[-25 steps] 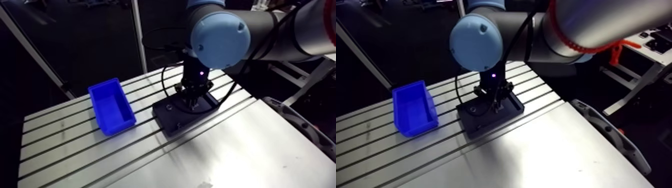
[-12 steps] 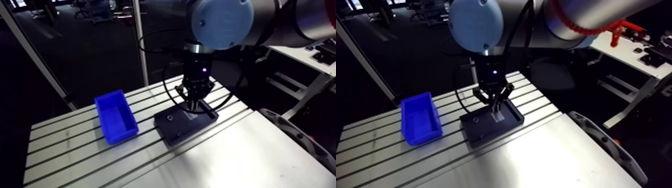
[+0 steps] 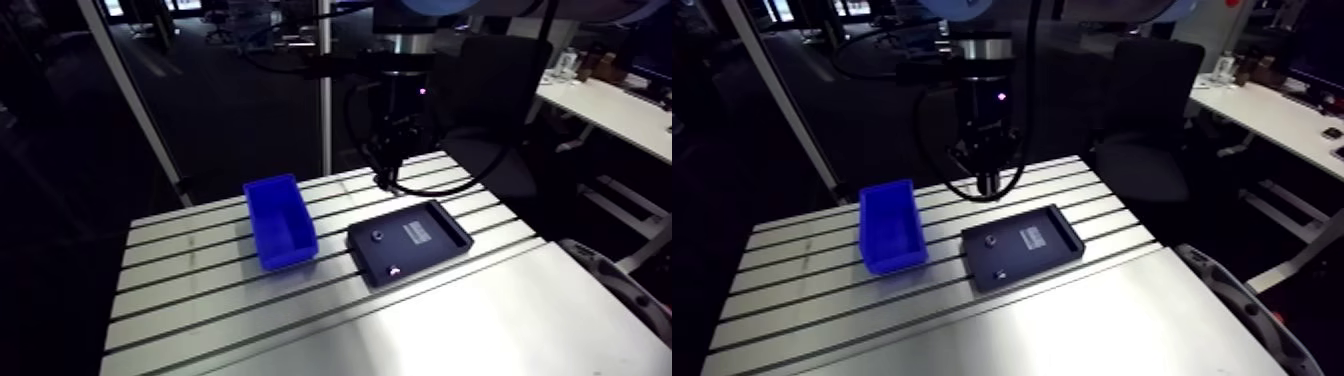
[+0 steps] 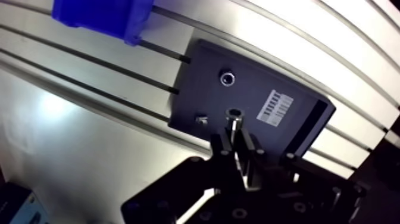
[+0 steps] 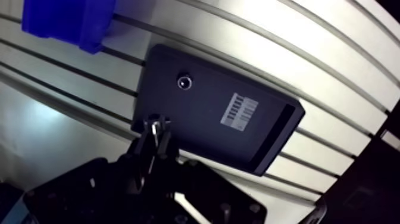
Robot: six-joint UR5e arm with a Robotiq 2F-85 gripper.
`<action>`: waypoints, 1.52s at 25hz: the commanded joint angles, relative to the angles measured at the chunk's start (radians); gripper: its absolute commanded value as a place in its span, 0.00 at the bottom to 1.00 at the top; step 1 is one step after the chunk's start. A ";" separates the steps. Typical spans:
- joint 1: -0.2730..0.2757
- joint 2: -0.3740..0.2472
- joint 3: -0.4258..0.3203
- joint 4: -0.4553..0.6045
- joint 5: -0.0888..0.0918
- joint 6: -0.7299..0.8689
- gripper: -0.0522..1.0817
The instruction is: Pick up the M10 bolt from the tray and put it into the blue bin.
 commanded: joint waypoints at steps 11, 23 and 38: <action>0.246 -0.012 -0.048 -0.201 -0.009 -0.700 0.91; 0.299 0.051 -0.037 -0.296 -0.006 -0.774 0.91; 0.319 0.152 -0.040 -0.295 -0.010 -0.755 0.91</action>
